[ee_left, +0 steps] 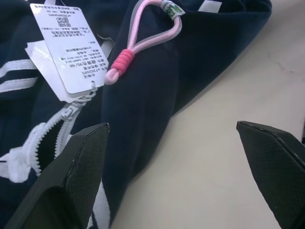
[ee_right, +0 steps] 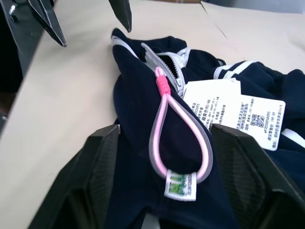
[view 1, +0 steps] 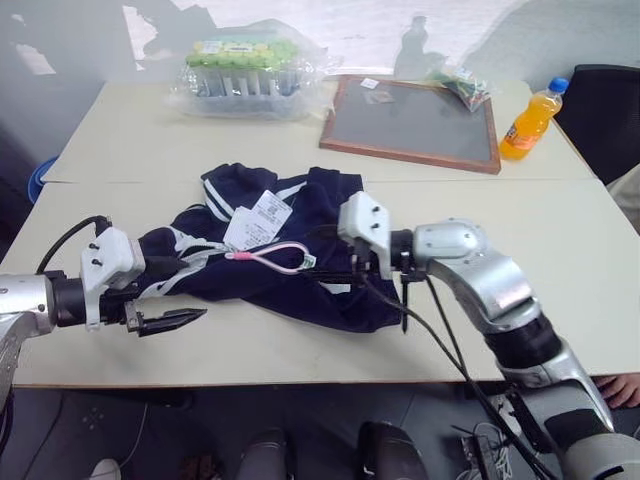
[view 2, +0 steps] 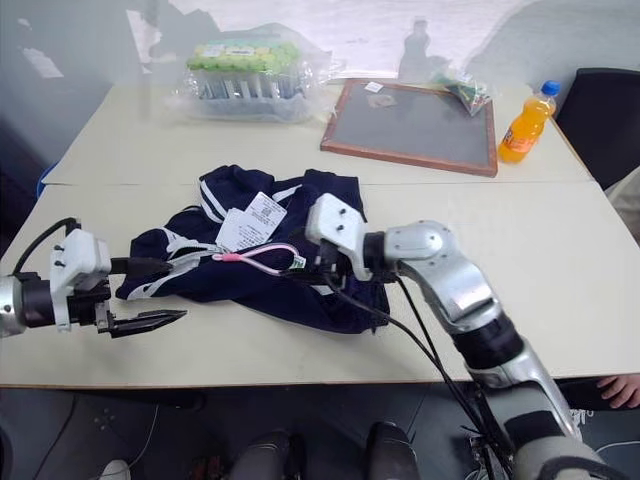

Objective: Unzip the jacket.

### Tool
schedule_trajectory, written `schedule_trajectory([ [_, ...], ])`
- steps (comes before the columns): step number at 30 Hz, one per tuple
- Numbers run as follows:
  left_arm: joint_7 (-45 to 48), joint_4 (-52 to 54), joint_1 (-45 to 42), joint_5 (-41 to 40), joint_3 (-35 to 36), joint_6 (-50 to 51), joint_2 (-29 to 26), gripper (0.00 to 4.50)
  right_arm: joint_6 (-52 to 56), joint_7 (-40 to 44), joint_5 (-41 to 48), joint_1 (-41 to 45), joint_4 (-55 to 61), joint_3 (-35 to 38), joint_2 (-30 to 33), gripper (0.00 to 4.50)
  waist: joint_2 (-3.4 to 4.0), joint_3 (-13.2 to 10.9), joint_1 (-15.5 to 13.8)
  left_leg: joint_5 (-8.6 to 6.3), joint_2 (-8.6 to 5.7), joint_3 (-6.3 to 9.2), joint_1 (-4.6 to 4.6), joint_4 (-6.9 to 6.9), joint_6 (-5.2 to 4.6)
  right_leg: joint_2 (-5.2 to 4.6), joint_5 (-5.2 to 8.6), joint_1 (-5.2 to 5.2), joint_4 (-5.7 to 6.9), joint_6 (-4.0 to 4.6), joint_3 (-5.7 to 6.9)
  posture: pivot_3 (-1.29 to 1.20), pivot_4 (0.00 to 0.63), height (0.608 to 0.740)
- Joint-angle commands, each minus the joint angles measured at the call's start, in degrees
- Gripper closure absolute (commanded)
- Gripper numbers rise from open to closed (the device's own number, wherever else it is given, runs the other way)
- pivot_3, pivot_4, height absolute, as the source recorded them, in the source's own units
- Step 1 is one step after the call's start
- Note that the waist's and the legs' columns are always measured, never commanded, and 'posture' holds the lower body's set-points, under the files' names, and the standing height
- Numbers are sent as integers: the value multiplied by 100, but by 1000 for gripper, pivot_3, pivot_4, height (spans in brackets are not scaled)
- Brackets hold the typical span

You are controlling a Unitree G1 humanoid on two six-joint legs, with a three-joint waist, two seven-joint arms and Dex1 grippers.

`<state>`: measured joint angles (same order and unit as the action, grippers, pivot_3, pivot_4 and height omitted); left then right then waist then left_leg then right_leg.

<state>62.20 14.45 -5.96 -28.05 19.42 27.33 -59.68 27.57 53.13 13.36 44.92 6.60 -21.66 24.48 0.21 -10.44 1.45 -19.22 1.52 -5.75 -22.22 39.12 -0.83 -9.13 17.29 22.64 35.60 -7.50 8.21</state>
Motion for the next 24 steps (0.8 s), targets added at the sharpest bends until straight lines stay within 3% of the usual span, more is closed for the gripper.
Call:
schedule_trajectory([
  [1,65,-69,-223,104,-166,-180,-45,0,-482,-175,-489,72,-321,-355,-327,1237,-2,1,20,-1,1,-4,0,0,1,1,0,0,0,0,0,0,150,740],
  [8,9,-28,-433,134,-419,-198,62,0,-926,-441,-1195,277,-1318,-642,-877,1237,-3,1,35,-3,14,-27,1,0,7,19,0,10,1,0,-16,0,150,740],
  [11,-3,-60,-497,151,-464,-222,86,0,-1126,-354,-1334,264,-1584,-663,-959,1842,-5,2,33,-4,20,-33,2,0,10,31,0,11,2,0,-37,0,150,740],
  [18,-31,-192,-725,229,-637,-348,160,0,-1165,-334,-1375,271,-1714,-478,-1063,4373,-5,2,35,-4,25,-40,2,0,13,41,1,15,1,1,-56,0,150,740],
  [24,-18,-249,-929,299,-839,-445,294,0,-665,18,-905,107,-856,-38,-704,4449,-6,1,15,-5,26,-43,2,1,14,42,1,17,1,1,-58,0,150,740],
])
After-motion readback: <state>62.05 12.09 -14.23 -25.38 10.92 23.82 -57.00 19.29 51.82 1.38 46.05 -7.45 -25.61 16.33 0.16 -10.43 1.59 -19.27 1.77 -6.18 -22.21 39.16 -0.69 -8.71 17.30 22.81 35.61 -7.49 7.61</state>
